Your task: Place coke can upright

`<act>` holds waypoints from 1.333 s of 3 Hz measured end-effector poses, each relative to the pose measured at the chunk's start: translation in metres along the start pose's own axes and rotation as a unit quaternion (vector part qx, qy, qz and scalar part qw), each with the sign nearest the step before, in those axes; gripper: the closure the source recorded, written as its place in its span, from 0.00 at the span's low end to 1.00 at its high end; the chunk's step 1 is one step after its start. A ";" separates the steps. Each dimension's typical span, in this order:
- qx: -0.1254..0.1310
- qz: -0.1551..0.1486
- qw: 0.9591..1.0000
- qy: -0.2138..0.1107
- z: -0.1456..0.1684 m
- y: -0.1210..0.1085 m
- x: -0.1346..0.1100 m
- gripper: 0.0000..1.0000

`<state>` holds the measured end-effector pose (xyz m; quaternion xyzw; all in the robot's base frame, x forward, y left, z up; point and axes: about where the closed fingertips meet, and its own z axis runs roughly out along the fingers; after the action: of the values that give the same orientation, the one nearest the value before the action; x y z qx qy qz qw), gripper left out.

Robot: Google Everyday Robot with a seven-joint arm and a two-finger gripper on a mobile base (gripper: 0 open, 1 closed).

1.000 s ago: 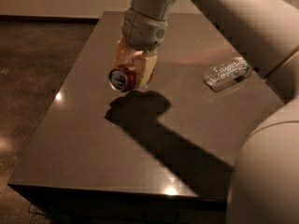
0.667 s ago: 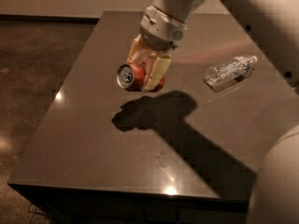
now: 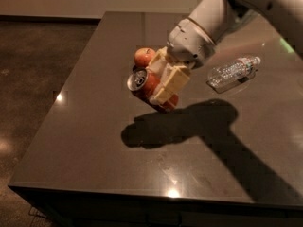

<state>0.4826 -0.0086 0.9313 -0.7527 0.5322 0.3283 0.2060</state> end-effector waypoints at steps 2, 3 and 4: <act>0.008 0.053 0.991 -0.126 0.015 0.024 -0.009 1.00; 0.035 0.054 0.979 -0.192 0.026 0.026 -0.021 1.00; 0.048 0.052 0.971 -0.227 0.033 0.023 -0.027 1.00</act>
Offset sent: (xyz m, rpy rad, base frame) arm -0.0423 0.0089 -0.0027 0.3448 0.2346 -0.1318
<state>0.4460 0.0226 0.9286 -0.6186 0.5253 0.4750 0.3402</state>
